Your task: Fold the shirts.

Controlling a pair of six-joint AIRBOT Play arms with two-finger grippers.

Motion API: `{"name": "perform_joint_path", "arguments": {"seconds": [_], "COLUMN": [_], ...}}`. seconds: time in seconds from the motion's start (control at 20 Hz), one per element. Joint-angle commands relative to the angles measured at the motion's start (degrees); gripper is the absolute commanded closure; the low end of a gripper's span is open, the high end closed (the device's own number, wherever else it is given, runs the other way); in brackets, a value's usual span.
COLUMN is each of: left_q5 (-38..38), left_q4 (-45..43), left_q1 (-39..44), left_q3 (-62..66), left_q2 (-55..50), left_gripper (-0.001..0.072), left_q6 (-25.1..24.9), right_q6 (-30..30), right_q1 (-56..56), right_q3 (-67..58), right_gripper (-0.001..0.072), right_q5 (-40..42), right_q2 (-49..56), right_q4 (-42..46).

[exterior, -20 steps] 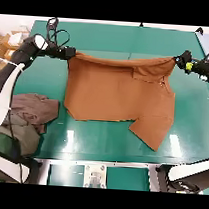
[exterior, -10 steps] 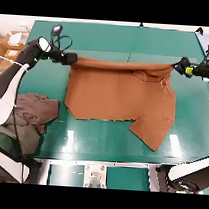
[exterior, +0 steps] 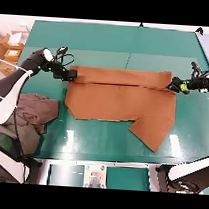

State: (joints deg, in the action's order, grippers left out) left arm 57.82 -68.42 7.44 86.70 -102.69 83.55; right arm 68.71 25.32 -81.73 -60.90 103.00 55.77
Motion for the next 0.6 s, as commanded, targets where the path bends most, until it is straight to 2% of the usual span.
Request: {"name": "perform_joint_path", "arguments": {"seconds": [0.0, 0.2, 0.55], "left_q5": [2.86, 4.11, 5.86], "left_q4": [-0.11, -0.09, 0.42], "left_q1": [-0.04, -0.04, -0.04], "left_q3": [-0.46, -0.37, 0.15], "left_q2": [-0.04, -0.04, 0.37], "left_gripper": [0.0676, 0.0676, 0.0676], "left_q6": [0.68, 4.13, 7.21], "right_q6": [0.81, 0.81, 0.81], "right_q1": [0.02, -0.04, -0.04], "right_q3": [1.03, 1.03, 1.03], "right_gripper": [0.0694, 0.0694, 0.0693], "right_q5": [1.14, 1.53, 2.14], "right_q2": [0.02, 0.02, 0.02], "right_q4": [1.92, 1.90, 1.70]}}
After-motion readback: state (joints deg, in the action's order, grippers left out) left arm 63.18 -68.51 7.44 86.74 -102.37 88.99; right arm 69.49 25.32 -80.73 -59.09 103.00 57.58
